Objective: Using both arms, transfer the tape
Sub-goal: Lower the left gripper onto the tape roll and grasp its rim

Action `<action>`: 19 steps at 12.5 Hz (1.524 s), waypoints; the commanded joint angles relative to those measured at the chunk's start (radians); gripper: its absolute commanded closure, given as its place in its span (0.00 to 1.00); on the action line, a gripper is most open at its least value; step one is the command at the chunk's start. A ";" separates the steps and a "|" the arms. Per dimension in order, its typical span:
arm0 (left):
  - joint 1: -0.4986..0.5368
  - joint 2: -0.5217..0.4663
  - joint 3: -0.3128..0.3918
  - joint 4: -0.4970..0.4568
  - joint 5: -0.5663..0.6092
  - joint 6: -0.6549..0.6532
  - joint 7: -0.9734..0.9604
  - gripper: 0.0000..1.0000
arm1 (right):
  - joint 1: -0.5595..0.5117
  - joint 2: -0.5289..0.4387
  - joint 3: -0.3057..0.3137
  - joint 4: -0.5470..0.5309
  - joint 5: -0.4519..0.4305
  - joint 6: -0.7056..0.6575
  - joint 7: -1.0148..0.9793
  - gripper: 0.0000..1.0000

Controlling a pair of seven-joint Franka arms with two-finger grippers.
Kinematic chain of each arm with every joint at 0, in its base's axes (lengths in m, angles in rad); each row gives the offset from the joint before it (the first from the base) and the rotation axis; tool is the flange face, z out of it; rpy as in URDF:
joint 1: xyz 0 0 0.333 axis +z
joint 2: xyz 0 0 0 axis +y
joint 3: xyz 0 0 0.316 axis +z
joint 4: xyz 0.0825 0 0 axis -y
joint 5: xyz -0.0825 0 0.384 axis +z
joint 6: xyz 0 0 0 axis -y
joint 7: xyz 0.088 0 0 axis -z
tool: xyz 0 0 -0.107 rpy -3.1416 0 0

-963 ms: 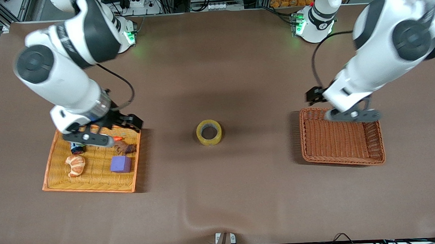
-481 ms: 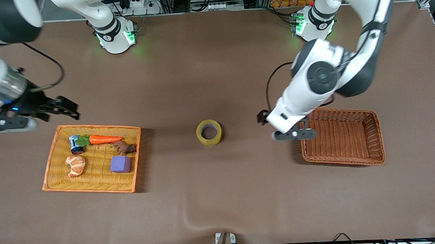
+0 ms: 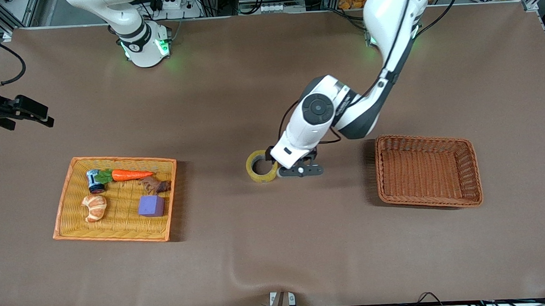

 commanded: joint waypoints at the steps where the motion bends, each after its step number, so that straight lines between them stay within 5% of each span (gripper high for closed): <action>1: -0.030 0.059 0.013 0.036 -0.007 0.048 -0.002 0.00 | -0.061 -0.087 0.021 -0.109 -0.015 0.010 -0.047 0.00; 7: -0.069 0.148 0.014 0.038 -0.007 0.090 -0.001 0.07 | -0.082 -0.099 0.021 -0.137 -0.061 -0.021 -0.142 0.00; 10: -0.072 0.163 0.014 0.038 -0.005 0.114 0.001 0.45 | -0.076 -0.090 0.023 -0.126 -0.062 -0.049 -0.141 0.00; 12: -0.072 0.168 0.016 0.036 0.001 0.114 0.007 0.90 | -0.078 -0.087 0.023 -0.120 -0.061 -0.035 -0.141 0.00; 13: -0.072 0.166 0.016 0.036 0.043 0.114 0.010 1.00 | -0.075 -0.084 0.024 -0.120 -0.061 -0.018 -0.141 0.00; 16: -0.050 0.136 0.014 0.029 0.088 0.100 -0.002 1.00 | -0.076 -0.056 0.026 -0.083 -0.059 0.014 -0.142 0.00; 19: 0.071 -0.009 0.004 0.022 0.087 -0.060 0.019 1.00 | -0.076 -0.009 0.026 -0.005 -0.049 0.014 -0.141 0.00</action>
